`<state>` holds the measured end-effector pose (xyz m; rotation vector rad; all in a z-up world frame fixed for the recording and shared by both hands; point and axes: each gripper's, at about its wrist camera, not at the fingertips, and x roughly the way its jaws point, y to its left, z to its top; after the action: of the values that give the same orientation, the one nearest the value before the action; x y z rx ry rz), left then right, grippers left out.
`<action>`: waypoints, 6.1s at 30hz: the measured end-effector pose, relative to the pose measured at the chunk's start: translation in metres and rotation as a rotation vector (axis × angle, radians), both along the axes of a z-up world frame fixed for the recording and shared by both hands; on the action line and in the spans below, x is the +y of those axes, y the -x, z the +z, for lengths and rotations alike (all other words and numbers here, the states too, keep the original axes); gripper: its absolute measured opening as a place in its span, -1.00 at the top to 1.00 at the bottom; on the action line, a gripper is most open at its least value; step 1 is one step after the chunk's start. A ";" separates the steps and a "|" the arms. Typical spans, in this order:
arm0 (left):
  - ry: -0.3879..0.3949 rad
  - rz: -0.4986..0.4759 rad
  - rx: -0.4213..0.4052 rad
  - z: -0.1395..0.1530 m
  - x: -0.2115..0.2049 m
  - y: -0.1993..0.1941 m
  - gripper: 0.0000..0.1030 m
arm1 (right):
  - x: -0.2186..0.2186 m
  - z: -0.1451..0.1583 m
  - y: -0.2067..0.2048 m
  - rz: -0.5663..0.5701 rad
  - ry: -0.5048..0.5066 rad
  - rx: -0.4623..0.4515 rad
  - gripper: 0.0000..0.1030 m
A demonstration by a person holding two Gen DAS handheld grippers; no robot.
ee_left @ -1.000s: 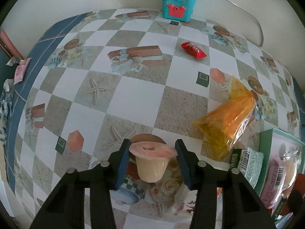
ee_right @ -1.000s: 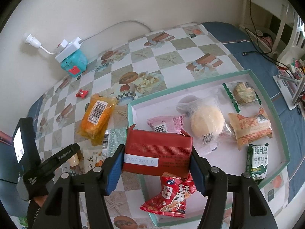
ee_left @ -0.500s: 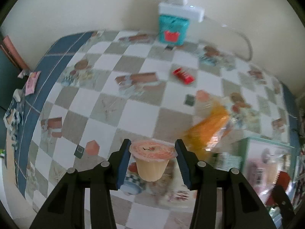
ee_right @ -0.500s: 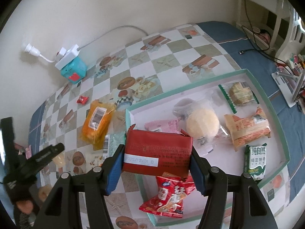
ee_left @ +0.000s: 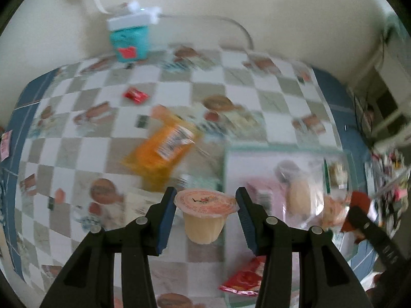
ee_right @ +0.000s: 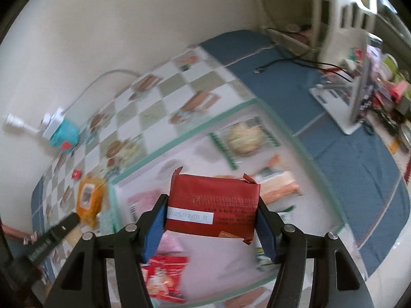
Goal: Organize snacks
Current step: 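Carry the red pack and jelly cup over the tray and open both tools, then withdraw both tools from the tray toward the remaining snacks, then grasp the white printed bread bag with the left tool while the right tool grasps the green striped pack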
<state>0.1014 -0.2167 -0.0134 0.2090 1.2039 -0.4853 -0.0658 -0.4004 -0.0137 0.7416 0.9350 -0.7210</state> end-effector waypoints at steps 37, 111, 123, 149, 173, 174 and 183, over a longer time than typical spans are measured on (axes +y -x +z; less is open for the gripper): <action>-0.052 -0.049 0.093 -0.031 -0.036 0.025 -0.13 | -0.002 -0.022 -0.002 0.048 -0.035 0.084 -0.32; -0.111 0.446 0.099 -0.044 0.177 -0.079 -0.91 | 0.156 -0.021 -0.127 0.394 0.090 0.071 -0.95; -0.093 0.398 0.165 -0.057 0.160 -0.071 -0.91 | 0.161 -0.035 -0.135 0.403 0.070 0.079 -0.54; -0.128 0.126 0.193 -0.077 0.066 -0.037 -0.52 | 0.123 -0.028 -0.114 0.269 0.085 0.088 -0.49; -0.084 0.348 0.196 -0.070 0.131 -0.074 -0.40 | 0.171 -0.049 -0.164 0.449 0.091 0.100 -0.35; -0.081 0.352 0.198 -0.069 0.136 -0.075 -0.40 | 0.171 -0.051 -0.165 0.450 0.088 0.105 -0.35; -0.074 0.360 0.212 -0.071 0.154 -0.097 -0.40 | 0.176 -0.054 -0.174 0.463 0.123 0.123 -0.35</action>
<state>0.1986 -0.0625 -0.0845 0.0011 1.4324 -0.1504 0.1078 -0.2245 -0.0678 0.3528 1.1142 -0.4123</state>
